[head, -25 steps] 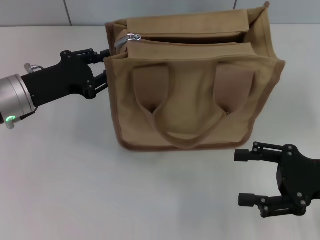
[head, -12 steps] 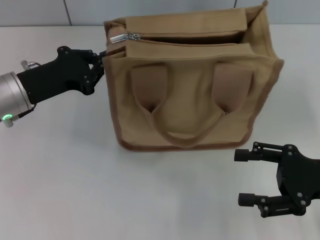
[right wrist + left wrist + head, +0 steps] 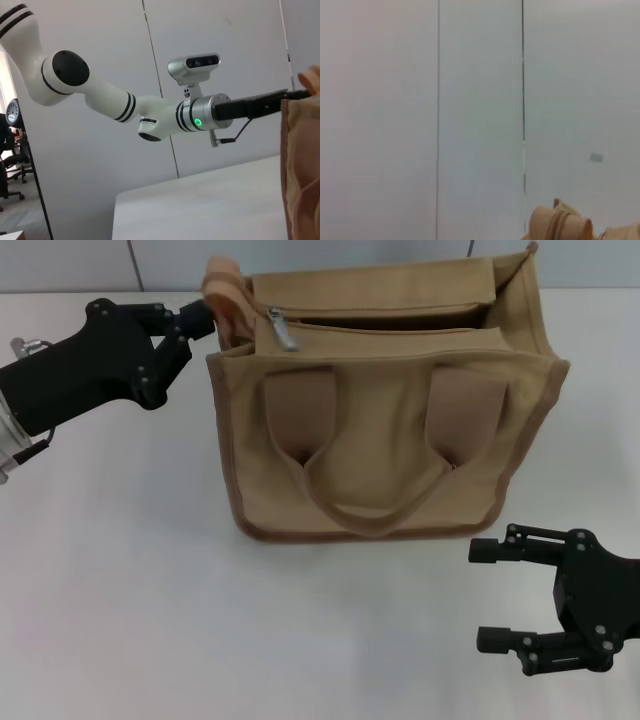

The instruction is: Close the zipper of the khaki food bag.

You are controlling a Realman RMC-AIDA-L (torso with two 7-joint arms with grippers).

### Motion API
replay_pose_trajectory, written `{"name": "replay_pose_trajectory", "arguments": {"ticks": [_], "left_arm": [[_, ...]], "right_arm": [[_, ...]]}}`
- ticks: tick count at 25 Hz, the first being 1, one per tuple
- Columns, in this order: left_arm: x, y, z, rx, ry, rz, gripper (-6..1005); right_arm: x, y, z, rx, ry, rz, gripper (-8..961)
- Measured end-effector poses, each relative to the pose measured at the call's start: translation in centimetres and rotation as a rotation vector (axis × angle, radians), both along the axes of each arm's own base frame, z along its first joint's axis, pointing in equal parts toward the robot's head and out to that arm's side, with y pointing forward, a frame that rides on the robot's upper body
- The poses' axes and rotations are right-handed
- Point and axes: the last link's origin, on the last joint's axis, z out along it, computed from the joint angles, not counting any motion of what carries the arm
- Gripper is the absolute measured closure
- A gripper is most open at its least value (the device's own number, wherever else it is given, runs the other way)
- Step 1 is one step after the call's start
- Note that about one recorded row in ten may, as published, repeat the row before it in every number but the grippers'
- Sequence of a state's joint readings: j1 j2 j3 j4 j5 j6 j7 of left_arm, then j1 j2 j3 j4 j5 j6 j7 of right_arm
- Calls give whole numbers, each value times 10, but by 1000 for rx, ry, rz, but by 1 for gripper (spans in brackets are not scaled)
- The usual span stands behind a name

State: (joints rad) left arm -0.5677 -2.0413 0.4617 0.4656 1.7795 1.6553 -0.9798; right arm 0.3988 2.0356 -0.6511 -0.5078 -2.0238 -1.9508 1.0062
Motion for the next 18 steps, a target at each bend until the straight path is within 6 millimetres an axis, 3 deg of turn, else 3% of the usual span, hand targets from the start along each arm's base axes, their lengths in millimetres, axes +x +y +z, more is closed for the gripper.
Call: {"name": "replay_pose_trajectory", "arguments": {"ticks": [4, 9, 18], "left_arm": [[8, -4, 1, -17, -35, -43, 1001], [11, -5, 1, -15, -49, -60, 1001], [6, -7, 5, 11, -63, -44, 1001]], "right_arm": [[-6, 1, 1, 2, 44, 9, 143], [-29, 6, 6, -47, 180, 23, 143], [-59, 56, 68, -138, 388, -174, 145]]}}
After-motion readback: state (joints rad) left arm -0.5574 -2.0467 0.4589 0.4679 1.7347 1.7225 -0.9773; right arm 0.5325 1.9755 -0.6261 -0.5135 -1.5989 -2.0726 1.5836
